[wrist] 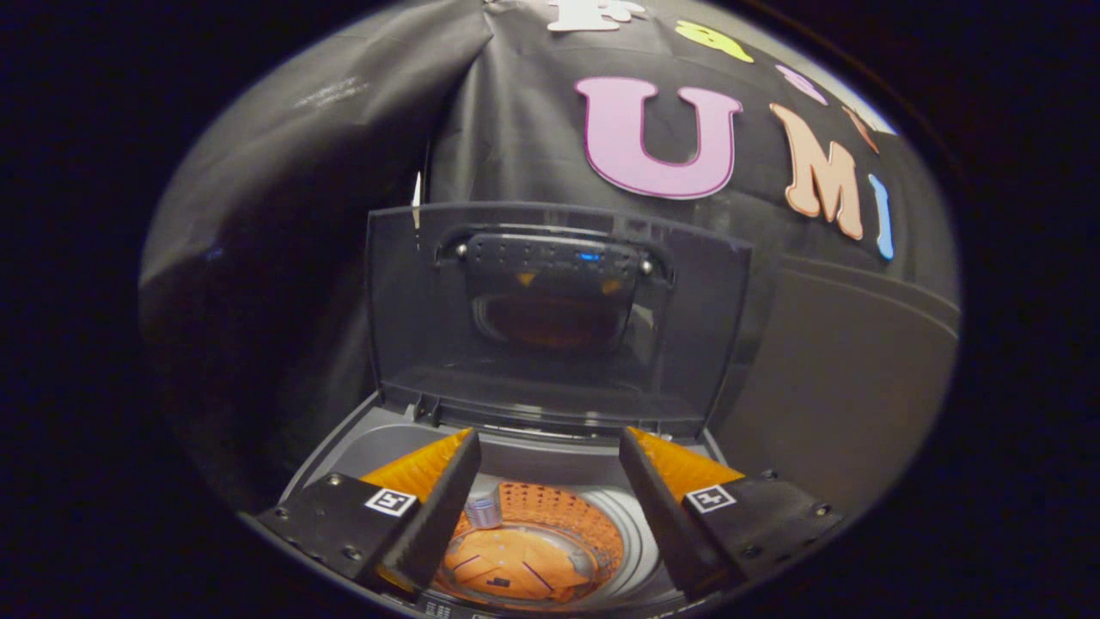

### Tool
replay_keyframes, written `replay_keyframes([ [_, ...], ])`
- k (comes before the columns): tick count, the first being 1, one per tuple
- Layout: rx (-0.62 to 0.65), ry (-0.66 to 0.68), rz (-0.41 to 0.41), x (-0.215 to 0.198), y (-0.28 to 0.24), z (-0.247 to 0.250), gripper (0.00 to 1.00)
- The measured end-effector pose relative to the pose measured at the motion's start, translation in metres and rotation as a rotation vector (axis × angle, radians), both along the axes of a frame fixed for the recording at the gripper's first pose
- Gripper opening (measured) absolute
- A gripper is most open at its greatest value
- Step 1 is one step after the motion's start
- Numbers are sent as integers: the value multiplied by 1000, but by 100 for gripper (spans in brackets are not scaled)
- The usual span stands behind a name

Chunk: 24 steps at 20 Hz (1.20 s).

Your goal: Put the clothes into the washing machine and then close the washing machine lid.

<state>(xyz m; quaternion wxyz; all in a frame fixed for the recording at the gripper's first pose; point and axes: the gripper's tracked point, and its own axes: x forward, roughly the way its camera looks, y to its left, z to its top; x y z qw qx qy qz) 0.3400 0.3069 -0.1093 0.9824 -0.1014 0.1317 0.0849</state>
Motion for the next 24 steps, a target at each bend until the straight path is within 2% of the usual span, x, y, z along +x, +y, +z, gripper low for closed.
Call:
replay_keyframes([
  [7, 99, -84, -12, 19, 9, 76, 97],
  [14, 157, -205, -61, 61, 2, 165, 97],
  [19, 137, -209, -11, 101, 17, 184, 96],
  [24, 198, -177, 63, 143, 51, 167, 97],
])
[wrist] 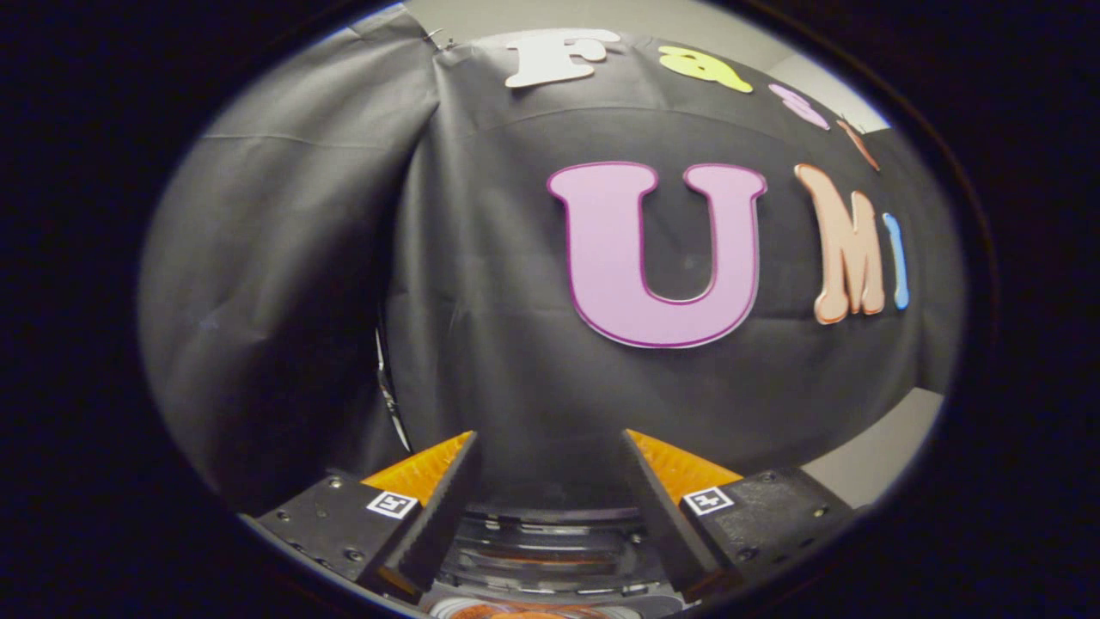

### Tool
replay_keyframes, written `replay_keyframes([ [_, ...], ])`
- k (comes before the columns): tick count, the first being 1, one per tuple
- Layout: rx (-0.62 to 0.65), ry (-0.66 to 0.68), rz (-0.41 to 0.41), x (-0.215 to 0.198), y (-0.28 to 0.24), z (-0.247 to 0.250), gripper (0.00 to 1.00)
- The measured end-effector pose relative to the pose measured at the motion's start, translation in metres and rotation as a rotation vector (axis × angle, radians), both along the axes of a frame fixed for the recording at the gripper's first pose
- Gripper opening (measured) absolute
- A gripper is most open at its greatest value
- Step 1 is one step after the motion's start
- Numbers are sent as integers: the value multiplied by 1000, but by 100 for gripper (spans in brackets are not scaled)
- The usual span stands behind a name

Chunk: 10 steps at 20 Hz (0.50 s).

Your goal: Put the clothes into the washing machine and then close the washing machine lid.

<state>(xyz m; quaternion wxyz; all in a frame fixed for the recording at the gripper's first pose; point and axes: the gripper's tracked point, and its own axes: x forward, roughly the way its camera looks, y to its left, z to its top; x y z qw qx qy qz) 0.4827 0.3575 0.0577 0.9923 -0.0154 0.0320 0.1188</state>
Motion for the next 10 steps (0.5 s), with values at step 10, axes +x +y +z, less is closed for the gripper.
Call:
replay_keyframes([
  [10, -16, 103, -31, 17, 4, -48, 100],
])
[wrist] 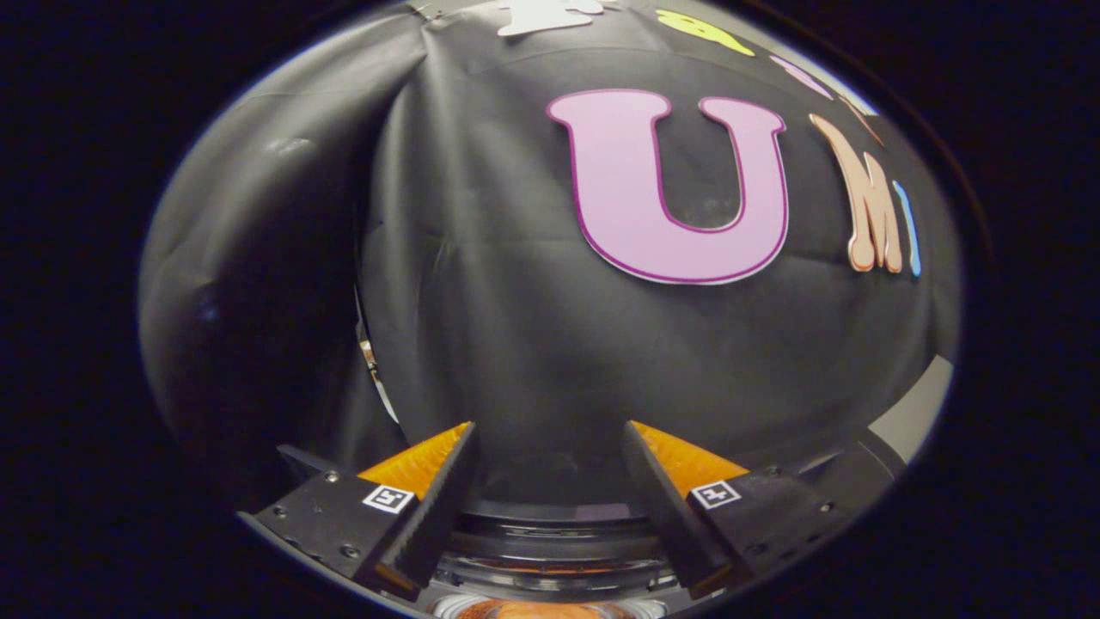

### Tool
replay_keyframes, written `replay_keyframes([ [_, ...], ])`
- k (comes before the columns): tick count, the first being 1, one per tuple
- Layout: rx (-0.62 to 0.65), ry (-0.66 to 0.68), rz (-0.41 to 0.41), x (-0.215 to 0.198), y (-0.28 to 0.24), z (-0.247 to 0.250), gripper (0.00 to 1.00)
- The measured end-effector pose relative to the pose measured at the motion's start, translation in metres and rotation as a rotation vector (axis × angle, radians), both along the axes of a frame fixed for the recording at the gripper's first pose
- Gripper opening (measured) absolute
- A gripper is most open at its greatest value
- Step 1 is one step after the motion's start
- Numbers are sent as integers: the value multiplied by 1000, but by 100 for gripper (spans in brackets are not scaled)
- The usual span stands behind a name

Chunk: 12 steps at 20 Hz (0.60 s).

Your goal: Put the clothes into the washing machine and then close the washing machine lid.

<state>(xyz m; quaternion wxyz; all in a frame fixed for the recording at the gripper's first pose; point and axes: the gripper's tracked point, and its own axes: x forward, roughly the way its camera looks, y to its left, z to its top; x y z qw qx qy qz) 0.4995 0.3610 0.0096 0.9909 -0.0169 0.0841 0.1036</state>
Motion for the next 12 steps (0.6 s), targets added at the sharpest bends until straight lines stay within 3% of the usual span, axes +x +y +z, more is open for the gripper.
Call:
replay_keyframes([
  [12, -6, -84, 10, -5, -1, 10, 100],
])
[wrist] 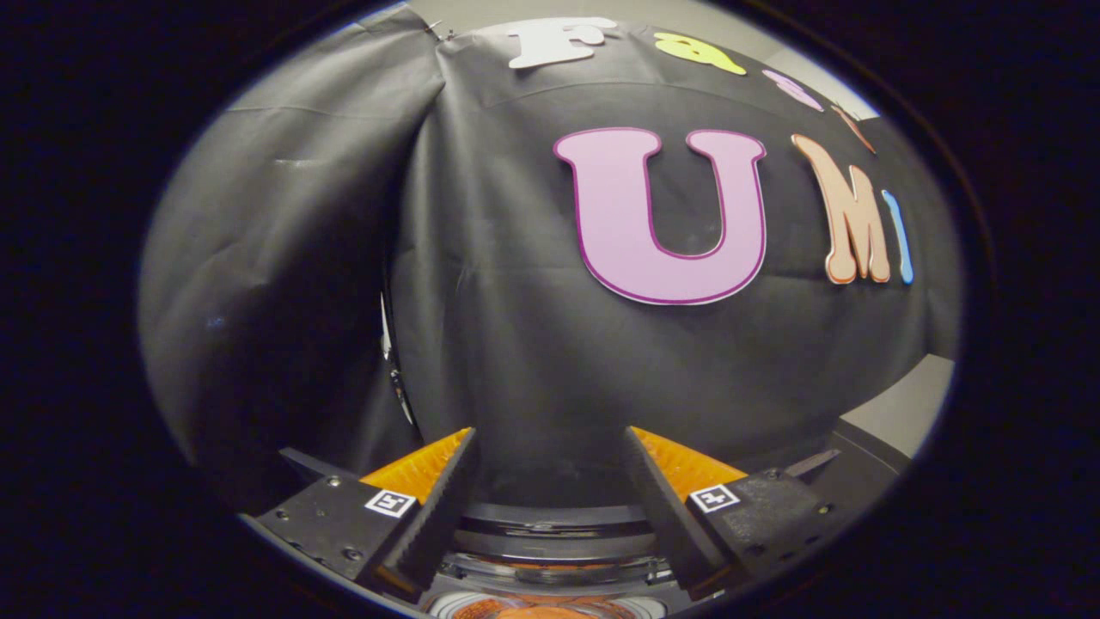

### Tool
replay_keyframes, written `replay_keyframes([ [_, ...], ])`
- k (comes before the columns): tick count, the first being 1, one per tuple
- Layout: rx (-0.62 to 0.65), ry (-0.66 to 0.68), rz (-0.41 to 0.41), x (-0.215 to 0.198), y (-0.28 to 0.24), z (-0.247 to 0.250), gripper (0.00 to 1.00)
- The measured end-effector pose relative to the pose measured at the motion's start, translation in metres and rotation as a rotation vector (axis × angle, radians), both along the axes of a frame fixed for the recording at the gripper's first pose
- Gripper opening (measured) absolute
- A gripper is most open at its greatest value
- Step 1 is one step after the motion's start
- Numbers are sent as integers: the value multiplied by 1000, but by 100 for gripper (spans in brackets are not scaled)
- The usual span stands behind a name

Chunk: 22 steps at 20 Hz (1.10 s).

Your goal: Put the clothes into the washing machine and then close the washing machine lid.

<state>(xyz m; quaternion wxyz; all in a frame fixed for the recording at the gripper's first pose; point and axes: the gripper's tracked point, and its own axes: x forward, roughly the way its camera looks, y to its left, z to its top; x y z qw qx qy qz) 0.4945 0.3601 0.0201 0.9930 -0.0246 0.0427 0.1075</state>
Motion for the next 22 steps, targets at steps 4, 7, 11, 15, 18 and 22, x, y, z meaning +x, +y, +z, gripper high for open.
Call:
replay_keyframes([
  [4, 3, -33, 8, -2, -1, 3, 100],
  [7, 6, -64, 8, 0, 0, 6, 100],
  [11, 7, -60, 21, -2, 0, 7, 100],
  [15, 7, -61, 26, -3, 0, 7, 100],
  [18, 5, -58, 23, -4, -1, 7, 100],
  [22, 7, -78, 23, -5, -1, 9, 100],
])
